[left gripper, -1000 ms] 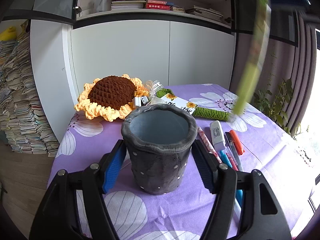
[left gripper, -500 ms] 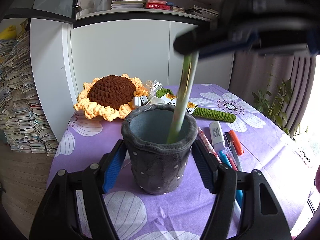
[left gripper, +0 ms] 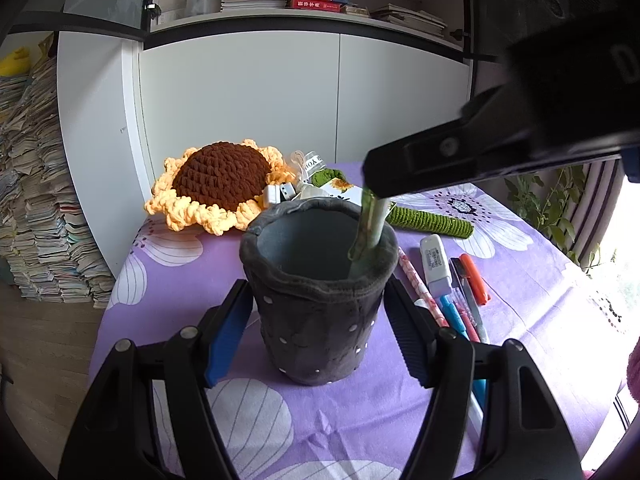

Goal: Organize stationery

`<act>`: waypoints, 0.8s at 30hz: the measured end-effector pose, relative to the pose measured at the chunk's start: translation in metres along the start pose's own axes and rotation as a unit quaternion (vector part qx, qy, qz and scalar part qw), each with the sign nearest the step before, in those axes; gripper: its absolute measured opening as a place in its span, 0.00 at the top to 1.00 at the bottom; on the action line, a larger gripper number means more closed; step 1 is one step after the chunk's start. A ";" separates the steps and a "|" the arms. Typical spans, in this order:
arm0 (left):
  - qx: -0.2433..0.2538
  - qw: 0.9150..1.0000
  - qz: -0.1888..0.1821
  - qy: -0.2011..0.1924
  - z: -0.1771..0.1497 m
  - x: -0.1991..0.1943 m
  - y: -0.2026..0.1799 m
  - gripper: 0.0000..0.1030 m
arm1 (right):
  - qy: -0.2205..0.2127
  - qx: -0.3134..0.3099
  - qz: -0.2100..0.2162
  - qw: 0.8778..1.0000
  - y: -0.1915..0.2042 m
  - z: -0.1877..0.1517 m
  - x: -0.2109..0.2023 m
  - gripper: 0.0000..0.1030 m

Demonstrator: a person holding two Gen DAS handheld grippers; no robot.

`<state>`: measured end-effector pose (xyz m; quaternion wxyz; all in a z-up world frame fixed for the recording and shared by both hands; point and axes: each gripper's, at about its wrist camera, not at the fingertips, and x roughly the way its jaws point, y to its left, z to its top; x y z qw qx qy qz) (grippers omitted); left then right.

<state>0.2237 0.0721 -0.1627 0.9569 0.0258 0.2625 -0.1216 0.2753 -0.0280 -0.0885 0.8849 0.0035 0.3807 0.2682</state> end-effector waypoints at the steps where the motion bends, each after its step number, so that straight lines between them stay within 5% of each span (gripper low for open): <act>1: 0.001 1.000 0.000 0.000 0.000 0.000 0.000 0.34 | -0.001 0.003 0.001 1.000 0.000 0.001 -0.002 0.85; 4: 0.001 1.000 0.001 0.000 0.000 0.000 0.000 0.35 | -0.022 0.023 -0.005 0.999 -0.013 -0.006 -0.023 0.83; 7: 0.003 1.000 0.002 0.000 -0.001 -0.001 -0.001 0.35 | -0.032 0.048 -0.026 0.998 -0.032 -0.018 -0.040 0.70; 12: 0.004 1.000 0.002 0.000 -0.001 -0.001 -0.001 0.35 | 0.038 0.108 -0.086 0.990 -0.076 -0.056 -0.024 0.69; 17: 0.005 1.000 0.002 0.000 -0.001 -0.001 -0.001 0.35 | 0.089 0.142 -0.099 0.981 -0.097 -0.092 -0.003 0.69; 24: 0.004 1.000 0.002 0.001 -0.001 0.000 0.000 0.35 | 0.115 0.076 -0.104 0.985 -0.064 -0.115 -0.007 0.69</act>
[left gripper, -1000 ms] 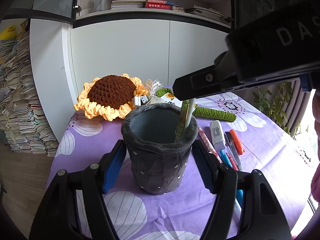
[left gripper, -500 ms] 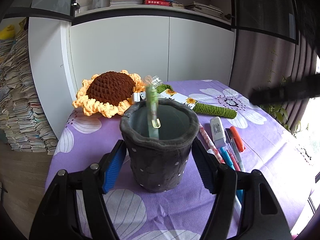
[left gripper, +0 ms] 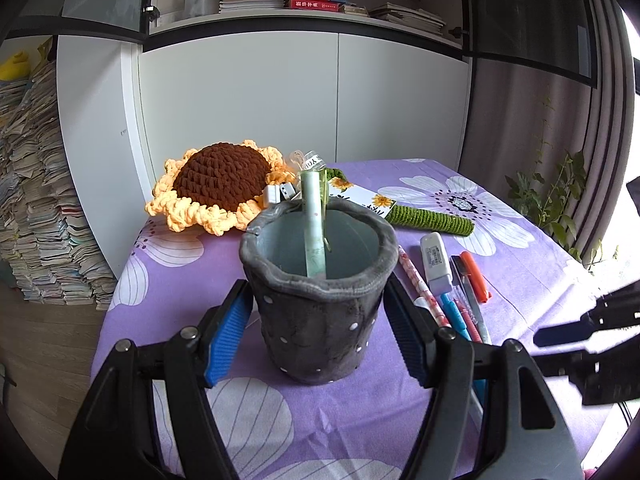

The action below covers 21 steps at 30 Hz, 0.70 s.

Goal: Organize stationery

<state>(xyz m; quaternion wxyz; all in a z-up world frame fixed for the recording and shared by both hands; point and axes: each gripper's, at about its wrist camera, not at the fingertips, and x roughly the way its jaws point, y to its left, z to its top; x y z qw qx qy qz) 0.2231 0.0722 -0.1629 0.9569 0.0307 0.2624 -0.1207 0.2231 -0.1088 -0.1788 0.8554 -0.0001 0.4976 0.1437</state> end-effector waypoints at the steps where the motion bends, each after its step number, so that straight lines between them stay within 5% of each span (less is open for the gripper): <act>1: 0.000 1.000 0.000 0.000 0.000 0.000 0.000 0.35 | 0.005 -0.013 -0.005 1.000 0.004 -0.006 0.000 0.69; 6: 0.000 1.000 0.000 0.000 0.000 0.000 0.000 0.35 | 0.022 -0.045 -0.033 0.998 0.012 -0.018 0.013 0.69; 9: 0.000 1.000 0.000 0.000 0.000 0.000 0.000 0.35 | 0.021 -0.046 -0.044 0.998 0.010 -0.019 0.014 0.83; 16: 0.000 1.000 0.000 0.000 0.000 0.000 0.000 0.35 | 0.005 0.013 -0.101 0.995 -0.031 -0.005 0.009 0.83; 21: 0.001 1.000 0.000 0.000 0.000 0.000 0.000 0.35 | 0.014 0.042 -0.103 0.994 -0.047 0.001 0.016 0.83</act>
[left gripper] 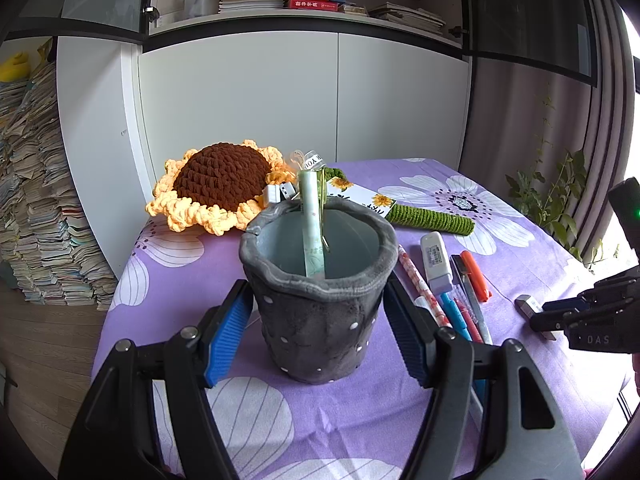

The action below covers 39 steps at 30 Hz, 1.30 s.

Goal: Organize stationery

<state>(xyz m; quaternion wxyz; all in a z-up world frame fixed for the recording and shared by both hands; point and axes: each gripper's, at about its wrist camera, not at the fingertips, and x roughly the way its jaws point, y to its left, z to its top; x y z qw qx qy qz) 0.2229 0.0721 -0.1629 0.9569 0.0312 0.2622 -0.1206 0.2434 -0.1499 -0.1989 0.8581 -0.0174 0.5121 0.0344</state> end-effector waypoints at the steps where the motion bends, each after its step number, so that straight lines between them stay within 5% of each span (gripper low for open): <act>1: 0.000 1.000 0.000 0.000 0.000 0.000 0.000 0.35 | -0.004 0.006 -0.001 1.000 -0.001 0.002 0.000 0.83; 11: 0.000 1.000 0.000 0.001 0.000 0.000 0.000 0.35 | -0.018 0.042 0.084 0.995 0.023 0.043 -0.005 0.83; 27: 0.000 1.000 0.000 0.000 0.000 0.000 0.000 0.35 | -0.002 0.069 0.061 0.996 0.035 0.075 0.025 0.83; 39: 0.000 1.000 0.000 0.001 0.000 0.000 0.000 0.35 | 0.011 0.076 0.048 0.996 0.024 0.069 0.031 0.83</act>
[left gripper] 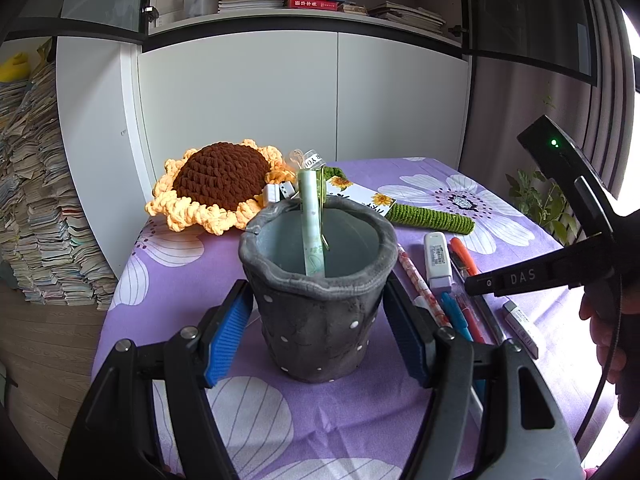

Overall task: Organize stationery
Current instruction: 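Close the right tool on the black utility knife, then lift the utility knife with the right tool over the grey cup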

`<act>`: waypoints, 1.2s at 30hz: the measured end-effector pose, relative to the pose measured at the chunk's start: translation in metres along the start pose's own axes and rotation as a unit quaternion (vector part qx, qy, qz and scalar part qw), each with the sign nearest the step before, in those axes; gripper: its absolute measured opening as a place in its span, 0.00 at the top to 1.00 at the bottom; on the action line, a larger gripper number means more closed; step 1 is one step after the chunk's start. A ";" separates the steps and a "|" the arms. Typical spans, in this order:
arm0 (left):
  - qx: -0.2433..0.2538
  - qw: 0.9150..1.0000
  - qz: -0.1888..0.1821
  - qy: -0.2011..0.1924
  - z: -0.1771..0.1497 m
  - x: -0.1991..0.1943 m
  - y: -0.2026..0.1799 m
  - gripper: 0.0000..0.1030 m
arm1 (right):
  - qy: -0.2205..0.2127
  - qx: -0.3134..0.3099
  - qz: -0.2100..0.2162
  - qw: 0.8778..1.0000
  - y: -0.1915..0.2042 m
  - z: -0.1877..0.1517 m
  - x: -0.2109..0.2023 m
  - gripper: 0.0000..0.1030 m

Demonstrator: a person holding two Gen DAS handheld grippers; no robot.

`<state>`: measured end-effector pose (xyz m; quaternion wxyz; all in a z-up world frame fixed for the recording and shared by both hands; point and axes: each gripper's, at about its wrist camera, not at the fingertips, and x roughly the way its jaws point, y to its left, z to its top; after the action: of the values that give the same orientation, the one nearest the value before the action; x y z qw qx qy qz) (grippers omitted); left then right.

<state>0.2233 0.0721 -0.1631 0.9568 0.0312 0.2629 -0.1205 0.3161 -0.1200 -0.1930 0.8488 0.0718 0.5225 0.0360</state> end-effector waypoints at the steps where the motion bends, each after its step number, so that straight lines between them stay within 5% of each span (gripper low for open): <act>1: 0.000 1.000 0.000 0.000 0.000 0.000 0.000 0.35 | -0.002 -0.001 -0.005 1.000 -0.001 0.001 0.000 0.83; 11: -0.001 1.000 -0.001 0.003 -0.001 0.002 0.002 0.35 | 0.006 -0.020 -0.023 1.000 0.009 0.022 0.012 0.83; 13: -0.001 1.000 -0.002 0.003 -0.002 0.001 0.002 0.35 | 0.008 -0.040 -0.028 0.999 0.015 0.022 0.012 0.89; 21: 0.003 1.000 -0.006 0.001 -0.002 0.000 -0.001 0.36 | 0.031 -0.056 0.042 0.997 0.004 -0.024 -0.014 0.92; 36: 0.018 1.000 -0.024 0.005 -0.003 -0.003 -0.008 0.35 | 0.057 -0.087 0.062 0.993 -0.004 -0.070 -0.033 0.92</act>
<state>0.2174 0.0656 -0.1643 0.9517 0.0428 0.2656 -0.1478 0.2391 -0.1221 -0.1957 0.8168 0.0280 0.5595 0.1376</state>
